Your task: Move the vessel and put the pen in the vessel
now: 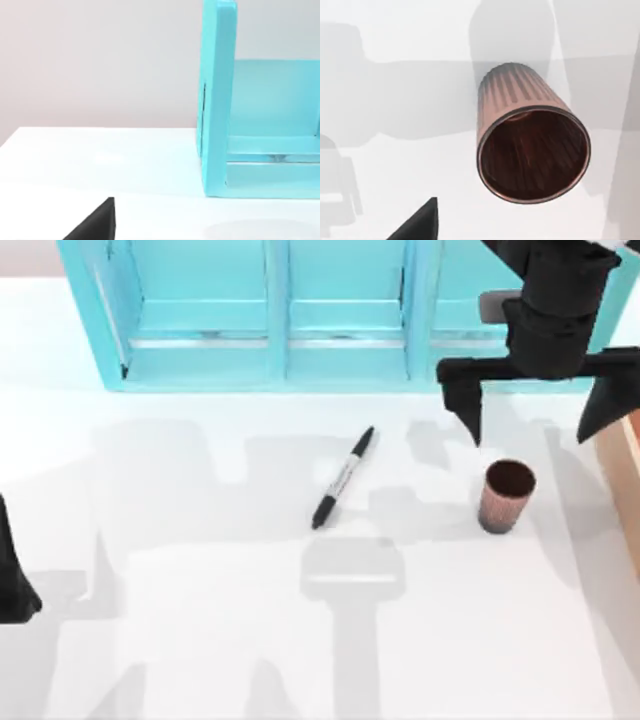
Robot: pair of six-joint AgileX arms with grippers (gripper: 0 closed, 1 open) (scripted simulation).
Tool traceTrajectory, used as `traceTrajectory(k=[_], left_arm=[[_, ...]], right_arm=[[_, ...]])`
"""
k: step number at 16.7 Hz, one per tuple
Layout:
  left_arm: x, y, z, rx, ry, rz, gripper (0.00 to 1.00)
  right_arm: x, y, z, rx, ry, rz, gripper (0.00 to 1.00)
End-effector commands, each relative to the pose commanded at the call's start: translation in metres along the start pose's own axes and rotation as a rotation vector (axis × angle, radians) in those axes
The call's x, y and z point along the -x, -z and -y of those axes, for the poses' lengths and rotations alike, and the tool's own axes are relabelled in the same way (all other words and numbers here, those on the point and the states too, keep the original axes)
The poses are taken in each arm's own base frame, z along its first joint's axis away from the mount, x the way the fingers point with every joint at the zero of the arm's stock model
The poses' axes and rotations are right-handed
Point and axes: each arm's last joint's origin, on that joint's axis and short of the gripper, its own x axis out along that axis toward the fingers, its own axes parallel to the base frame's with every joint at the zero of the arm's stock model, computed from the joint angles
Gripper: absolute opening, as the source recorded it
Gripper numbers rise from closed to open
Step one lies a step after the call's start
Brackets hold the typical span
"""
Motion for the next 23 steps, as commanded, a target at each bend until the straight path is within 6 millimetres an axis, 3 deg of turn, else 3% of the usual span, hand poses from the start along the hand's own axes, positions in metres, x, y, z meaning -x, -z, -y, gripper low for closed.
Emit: traceTrajectory(k=[3,6,9,12,13,17,23], left_arm=[[0.0,0.0,0.0,0.0,0.0,0.0,1.0],[0.0,0.0,0.0,0.0,0.0,0.0,1.0],[0.0,0.0,0.0,0.0,0.0,0.0,1.0],[0.0,0.0,0.0,0.0,0.0,0.0,1.0],[0.0,0.0,0.0,0.0,0.0,0.0,1.0],[0.0,0.0,0.0,0.0,0.0,0.0,1.0],[0.0,0.0,0.0,0.0,0.0,0.0,1.0]], right_arm=[[0.047,0.003,0.002,0.005,-0.008,0.023,1.0],[0.082,0.013,0.007,0.011,-0.011,0.035,1.0],[0.097,0.021,0.011,0.013,-0.01,0.035,1.0],[0.098,0.021,0.011,0.013,-0.009,0.035,1.0],[0.107,0.001,-0.001,0.017,-0.086,0.192,1.0],[0.099,-0.003,-0.01,-0.032,-0.106,0.203,1.0],[0.049,-0.015,-0.06,-0.186,-0.186,0.17,1.0]])
